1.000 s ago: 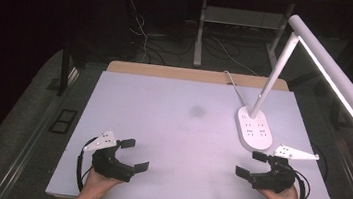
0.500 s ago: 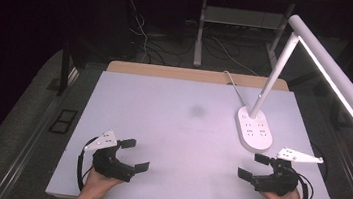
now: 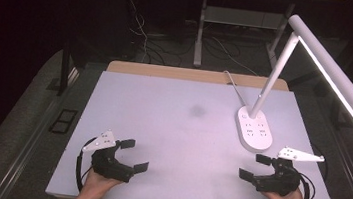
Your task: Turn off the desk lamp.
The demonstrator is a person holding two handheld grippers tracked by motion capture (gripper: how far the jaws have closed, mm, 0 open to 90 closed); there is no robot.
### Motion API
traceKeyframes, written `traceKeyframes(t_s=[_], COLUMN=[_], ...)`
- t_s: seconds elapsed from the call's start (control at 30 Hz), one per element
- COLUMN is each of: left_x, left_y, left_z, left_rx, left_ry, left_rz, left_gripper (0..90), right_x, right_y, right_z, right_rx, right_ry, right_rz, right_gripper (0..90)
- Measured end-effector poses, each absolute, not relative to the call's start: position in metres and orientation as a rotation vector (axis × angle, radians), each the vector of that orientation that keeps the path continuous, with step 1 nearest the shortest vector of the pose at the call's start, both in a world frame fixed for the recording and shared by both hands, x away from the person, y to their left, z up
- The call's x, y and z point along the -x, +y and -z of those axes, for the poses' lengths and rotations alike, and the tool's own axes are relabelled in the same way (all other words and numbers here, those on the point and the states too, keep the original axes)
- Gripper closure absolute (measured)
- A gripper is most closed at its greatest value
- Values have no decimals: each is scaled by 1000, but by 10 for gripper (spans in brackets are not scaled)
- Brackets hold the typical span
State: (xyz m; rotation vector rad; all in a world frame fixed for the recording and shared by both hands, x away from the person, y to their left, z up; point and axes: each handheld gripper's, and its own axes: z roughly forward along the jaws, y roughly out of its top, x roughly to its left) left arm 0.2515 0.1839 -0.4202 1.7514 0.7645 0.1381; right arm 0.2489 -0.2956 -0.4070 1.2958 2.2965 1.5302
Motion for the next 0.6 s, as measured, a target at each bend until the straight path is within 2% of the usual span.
traceKeyframes(t_s=[0.6], left_x=[-251], left_y=[184], left_z=[421], left_rx=[-1743], left_ry=[776], left_rz=[-145], left_gripper=[0], right_x=[-266], right_y=[-306], right_z=[380], right_rx=[-1283], right_ry=[2360], right_rz=[-1435], right_gripper=[7])
